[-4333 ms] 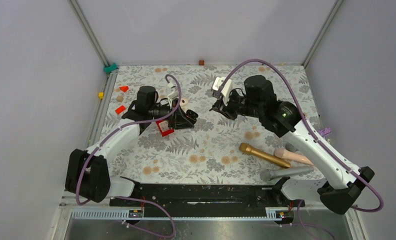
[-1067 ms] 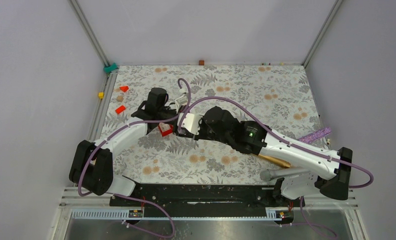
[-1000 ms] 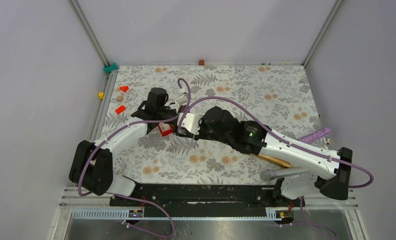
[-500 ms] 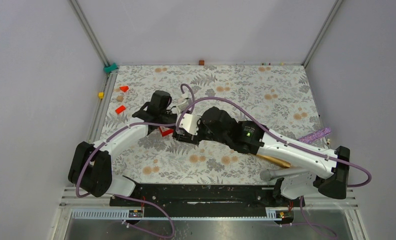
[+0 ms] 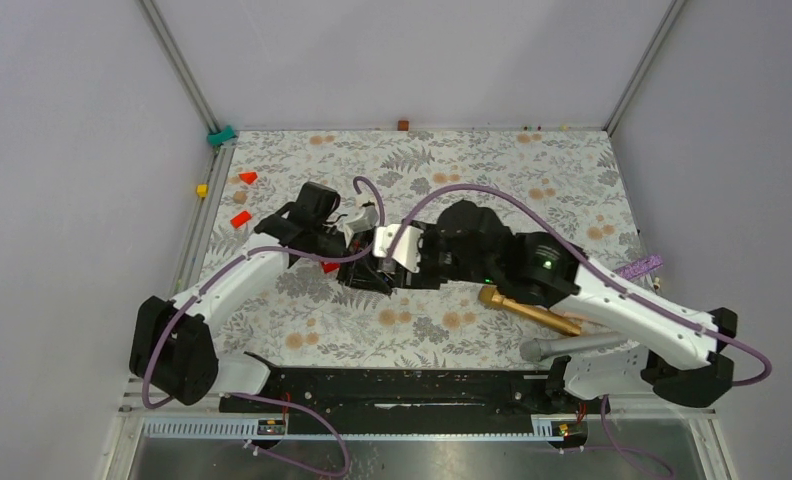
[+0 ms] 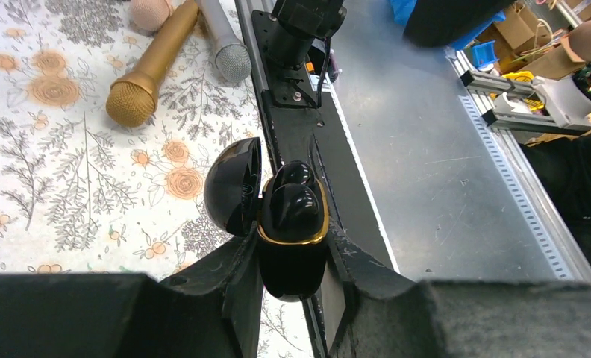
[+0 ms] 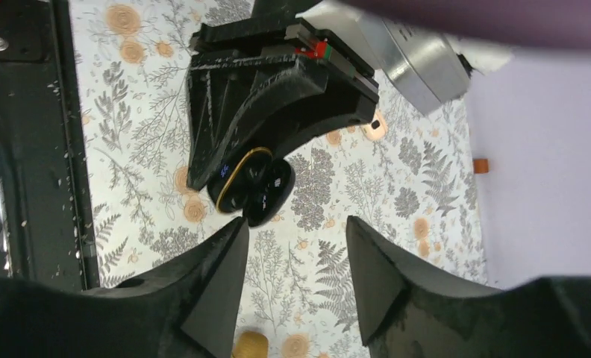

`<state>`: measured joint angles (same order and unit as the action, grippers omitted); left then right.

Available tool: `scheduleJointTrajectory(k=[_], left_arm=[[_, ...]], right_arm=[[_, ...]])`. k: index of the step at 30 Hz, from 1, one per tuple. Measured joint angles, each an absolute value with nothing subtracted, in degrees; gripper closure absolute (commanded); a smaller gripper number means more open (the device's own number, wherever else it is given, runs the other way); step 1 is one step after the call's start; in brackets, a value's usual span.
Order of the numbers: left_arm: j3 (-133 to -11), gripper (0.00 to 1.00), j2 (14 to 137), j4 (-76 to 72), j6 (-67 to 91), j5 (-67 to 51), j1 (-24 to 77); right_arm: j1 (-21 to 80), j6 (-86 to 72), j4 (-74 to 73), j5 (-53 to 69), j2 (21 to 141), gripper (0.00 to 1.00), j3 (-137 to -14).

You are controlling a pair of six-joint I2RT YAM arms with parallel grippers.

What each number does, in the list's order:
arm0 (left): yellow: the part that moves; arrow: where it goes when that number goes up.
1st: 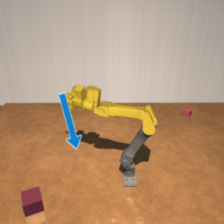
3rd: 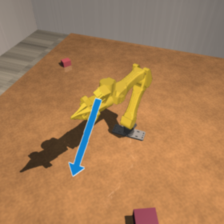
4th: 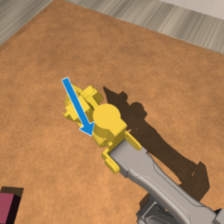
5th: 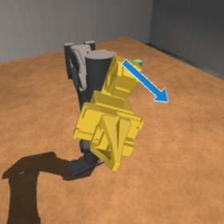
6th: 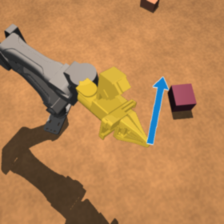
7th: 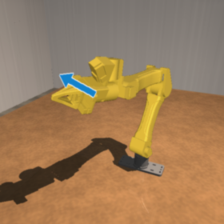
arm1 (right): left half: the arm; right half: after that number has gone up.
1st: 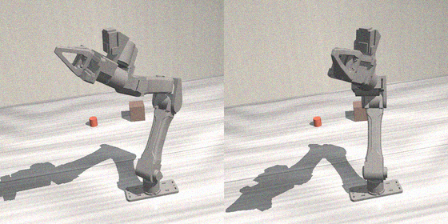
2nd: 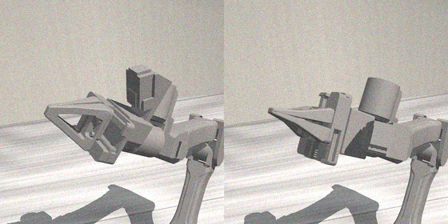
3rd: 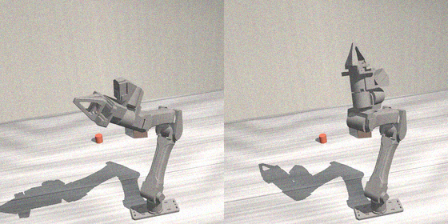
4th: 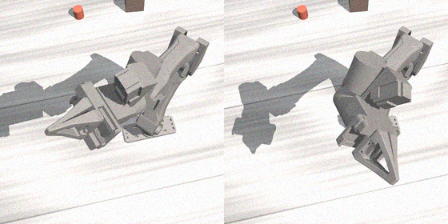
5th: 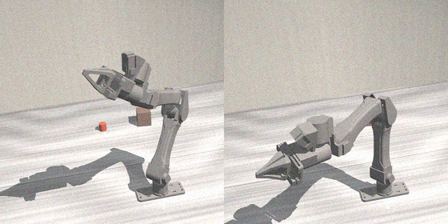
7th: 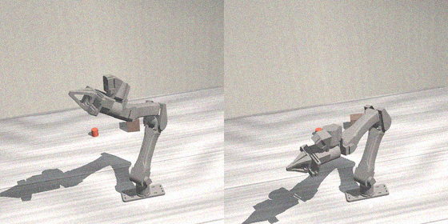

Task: Insert the wireless bluetooth earbuds into the charging case
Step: Place the earbud in the charging case, then close the charging case.

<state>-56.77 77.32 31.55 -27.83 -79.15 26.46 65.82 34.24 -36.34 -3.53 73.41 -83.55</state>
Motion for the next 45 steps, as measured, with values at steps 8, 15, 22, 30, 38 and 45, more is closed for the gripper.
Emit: scheduleJointTrajectory(k=[8, 15, 22, 30, 38, 45], left_arm=[[-57.0, 0.79, 73.0, 34.2, -31.2, -78.0, 26.4], [-59.4, 0.78, 68.7, 36.0, -34.4, -74.4, 26.3], [-63.7, 0.78, 67.9, 38.4, -40.0, -73.1, 27.0], [-57.5, 0.78, 66.6, 33.6, -38.2, -71.2, 30.9], [-55.7, 0.78, 66.6, 27.8, -32.4, -69.9, 30.9], [-55.7, 0.78, 69.0, 23.2, -28.0, -68.0, 30.9]], right_arm=[[65.2, 36.2, -41.5, 1.5, 64.7, 0.0, -84.2], [56.2, 31.4, -36.8, 3.7, 59.3, 0.0, -79.9], [50.3, 21.2, -21.3, 2.0, 62.1, 0.0, -69.7], [49.3, 13.8, -16.7, 7.7, 66.6, 0.01, -65.1], [49.3, 15.0, -17.0, 18.4, 64.3, 0.01, -64.9], [49.2, 17.0, -19.9, 22.3, 59.9, 0.01, -65.6]])
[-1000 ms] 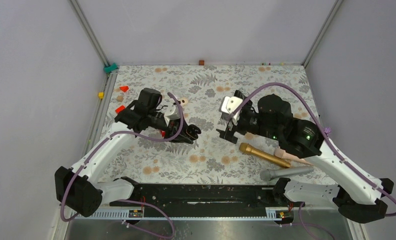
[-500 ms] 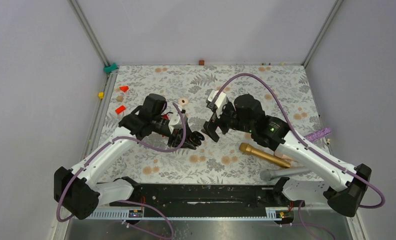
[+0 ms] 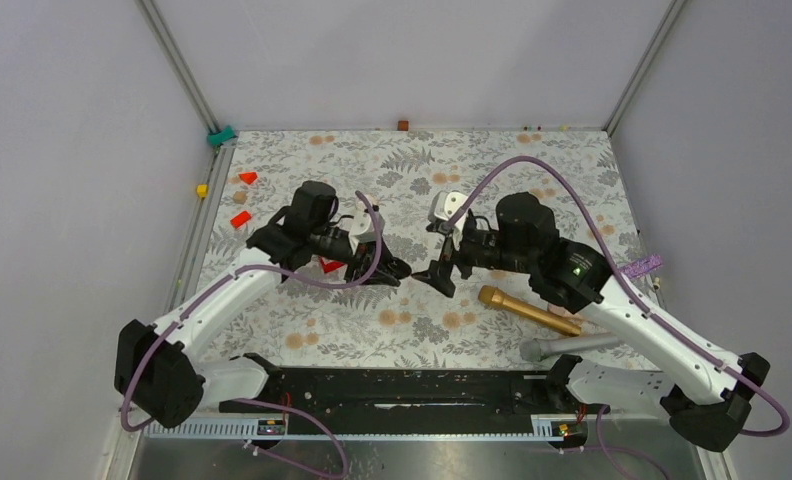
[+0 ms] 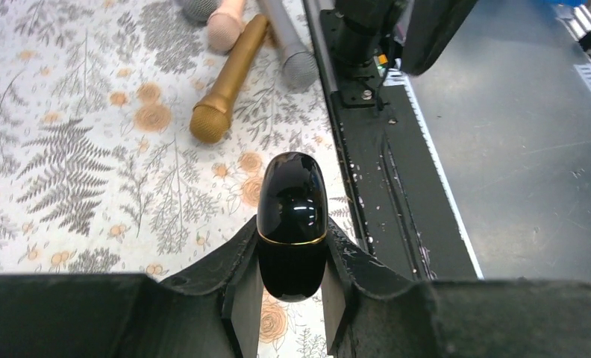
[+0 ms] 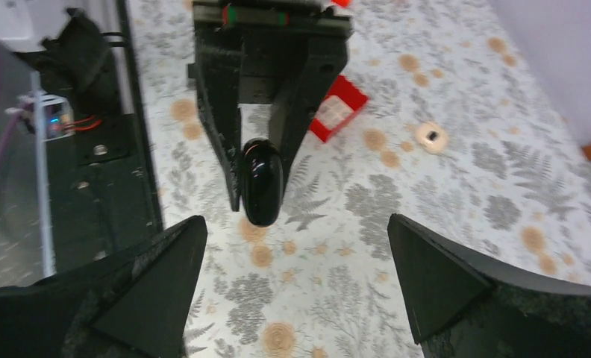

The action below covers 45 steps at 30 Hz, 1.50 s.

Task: Insert the wireless bluetooth earbuds into the charging case
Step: Close the charging case, then place the charging case at the center of the board.

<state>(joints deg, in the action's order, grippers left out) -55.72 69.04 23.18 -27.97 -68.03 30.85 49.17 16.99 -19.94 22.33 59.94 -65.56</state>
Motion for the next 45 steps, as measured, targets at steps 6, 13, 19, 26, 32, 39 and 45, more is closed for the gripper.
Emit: scheduleJointTrajectory(k=[6, 13, 19, 26, 32, 39, 45], left_arm=[[-59.3, 0.78, 76.5, 19.9, -21.1, -61.6, 30.9], [-72.0, 0.78, 94.4, 17.5, -8.7, -54.0, 30.9], [-85.3, 0.78, 112.0, 13.5, 5.8, -48.5, 30.9], [-101.1, 0.77, 127.9, 13.6, 17.0, -44.1, 30.9], [-109.6, 0.75, 137.7, 16.7, 23.6, -40.0, 30.7], [-117.2, 0.61, 143.8, 22.2, 27.3, -36.2, 30.1], [-118.8, 0.48, 144.3, 23.2, 29.6, -35.8, 29.7]], right_arm=[[44.4, 19.8, -21.1, 10.0, 59.5, 0.0, -67.2], [30.5, 19.1, -20.7, 1.5, 58.8, 0.01, -66.0], [23.0, 14.7, -17.8, -2.5, 57.0, 0.01, -61.1], [22.4, 13.0, -15.4, -3.0, 55.0, 0.0, -57.4], [22.4, 12.8, -13.5, -3.0, 54.0, 0.01, -56.4], [22.4, 12.7, -13.0, -2.9, 54.0, 0.01, -55.9], [22.4, 12.5, -13.0, -2.9, 54.0, 0.01, -55.8]])
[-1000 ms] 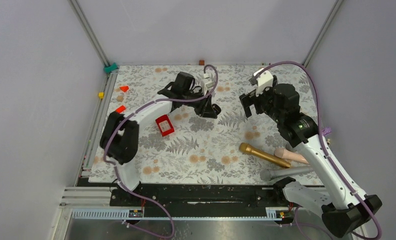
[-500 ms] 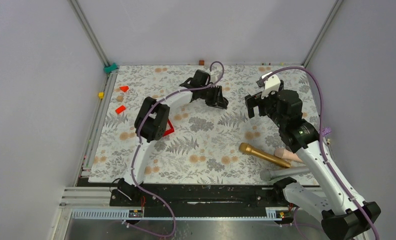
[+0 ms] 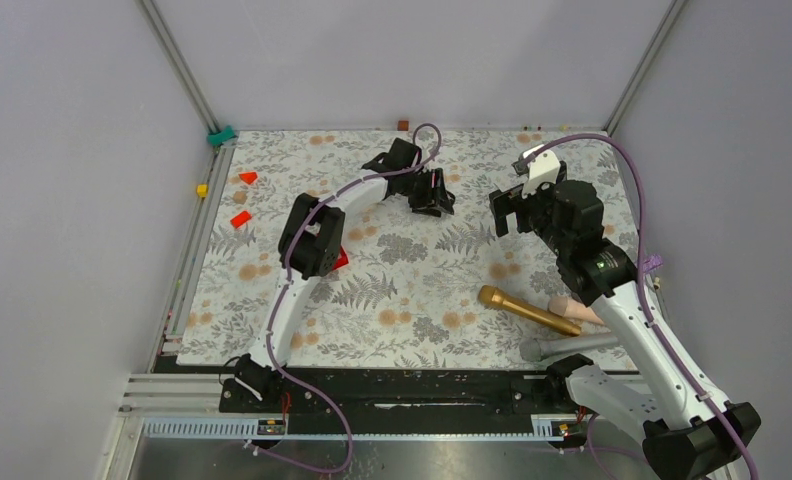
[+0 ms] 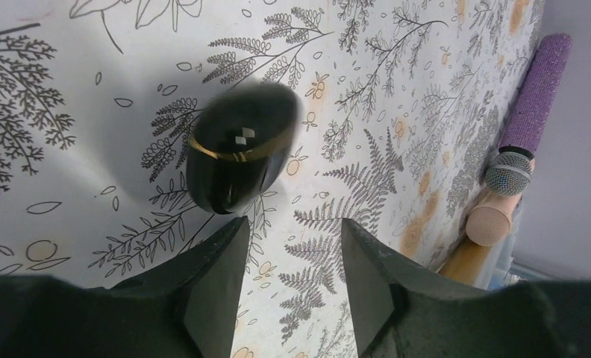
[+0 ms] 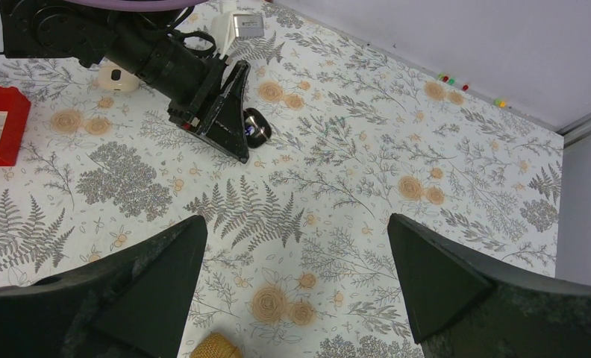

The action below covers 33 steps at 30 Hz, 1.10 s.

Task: Insert the wireless bluetooth earbuds into the charging case
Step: Place the charging case at the center of the board, then reset both arms

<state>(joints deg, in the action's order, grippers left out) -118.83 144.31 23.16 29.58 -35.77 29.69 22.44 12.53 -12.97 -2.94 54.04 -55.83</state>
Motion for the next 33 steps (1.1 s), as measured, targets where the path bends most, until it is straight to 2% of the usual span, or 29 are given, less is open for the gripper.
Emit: scheduleJointTrajectory(k=[3, 6, 8, 9, 19, 24, 26, 29, 33], left_arm=[[-118.9, 0.41, 144.3, 23.1, 30.4, -35.7, 29.7], [-118.5, 0.25, 143.9, 22.7, 31.0, -35.9, 29.6], [-117.0, 0.04, 142.6, 22.1, 31.2, -35.7, 29.8], [-115.8, 0.02, 141.7, 21.8, 31.2, -35.6, 29.8], [-95.9, 0.01, 123.9, 24.8, 22.9, -31.0, 27.7], [-89.5, 0.01, 104.4, 28.1, 13.5, -30.9, 24.5], [-88.4, 0.01, 95.8, 28.8, 11.3, -32.6, 22.3], [-86.2, 0.02, 83.2, 29.3, 8.5, -34.9, 13.1], [-79.7, 0.01, 69.0, 29.9, 5.2, -33.0, 5.0]], right_arm=[[22.4, 12.4, -13.0, -3.0, 54.0, 0.01, -55.8], [22.4, 12.3, -13.0, -3.0, 54.0, 0.01, -55.8], [22.4, 12.3, -13.0, -3.0, 54.0, 0.01, -55.8], [22.4, 12.3, -13.0, -3.0, 54.0, 0.01, -55.8], [22.4, 12.4, -13.1, -6.7, 52.9, 0.01, -55.9], [22.4, 13.1, -14.3, -8.0, 47.5, 0.01, -55.9], [22.4, 13.2, -14.3, -8.1, 43.9, 0.01, -55.3], [22.4, 13.2, -15.0, -8.0, 37.8, 0.01, -53.7], [22.4, 12.8, -17.7, -7.9, 31.9, 0.0, -53.2]])
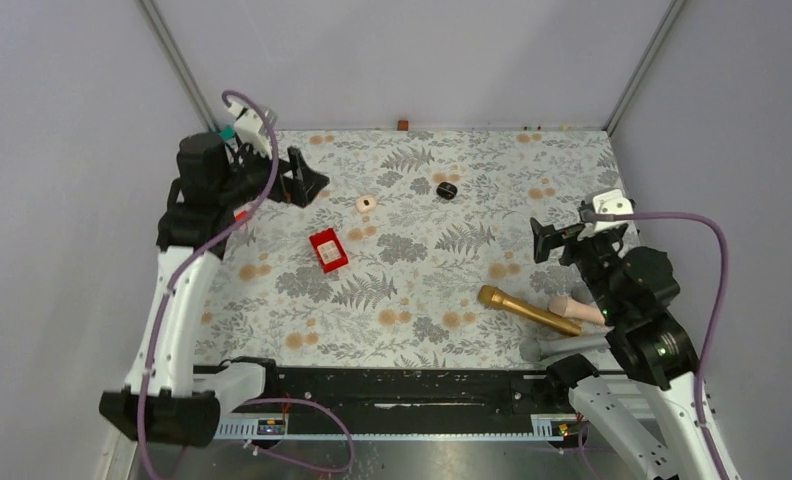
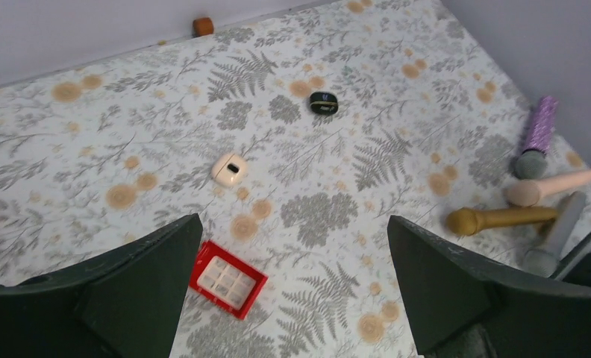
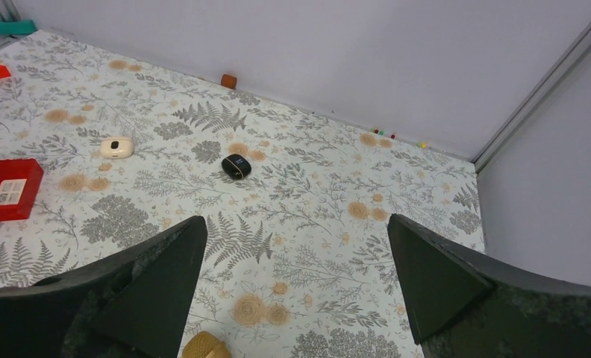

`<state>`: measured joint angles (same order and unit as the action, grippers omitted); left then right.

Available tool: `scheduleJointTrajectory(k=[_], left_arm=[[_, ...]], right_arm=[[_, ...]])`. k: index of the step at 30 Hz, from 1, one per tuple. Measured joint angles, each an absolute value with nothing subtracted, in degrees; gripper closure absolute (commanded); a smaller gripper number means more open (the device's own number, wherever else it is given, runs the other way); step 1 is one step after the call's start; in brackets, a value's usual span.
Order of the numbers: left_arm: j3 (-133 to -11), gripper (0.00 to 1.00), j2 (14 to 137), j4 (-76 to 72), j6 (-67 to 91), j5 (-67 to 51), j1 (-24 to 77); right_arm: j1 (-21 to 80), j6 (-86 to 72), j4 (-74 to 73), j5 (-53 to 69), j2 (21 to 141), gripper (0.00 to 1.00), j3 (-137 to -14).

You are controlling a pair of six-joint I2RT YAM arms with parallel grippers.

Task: Insert the wireless bluetooth earbuds into the charging case
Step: Reset both arms

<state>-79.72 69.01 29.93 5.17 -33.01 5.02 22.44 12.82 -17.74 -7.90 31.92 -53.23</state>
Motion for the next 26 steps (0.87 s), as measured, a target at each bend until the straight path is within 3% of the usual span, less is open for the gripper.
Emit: scheduleJointTrajectory(k=[6, 12, 20, 26], left_arm=[[-62.5, 0.02, 47.2, 30.9, -0.3, -25.4, 5.0], [-54.5, 0.01, 31.2, 31.0, -2.9, -18.2, 4.5], [-45.6, 0.02, 21.1, 29.3, -4.0, -5.6, 4.2], [-41.0, 0.01, 18.7, 30.3, -4.0, -1.8, 4.1]], right_arm=[[22.4, 11.0, -22.4, -8.6, 25.3, 0.0, -53.4], [22.4, 10.2, -24.3, -10.9, 18.5, 0.01, -52.8], [22.4, 11.1, -22.4, -13.0, 11.0, 0.0, -39.5], [22.4, 11.8, -21.3, -16.1, 10.2, 0.01, -37.3]])
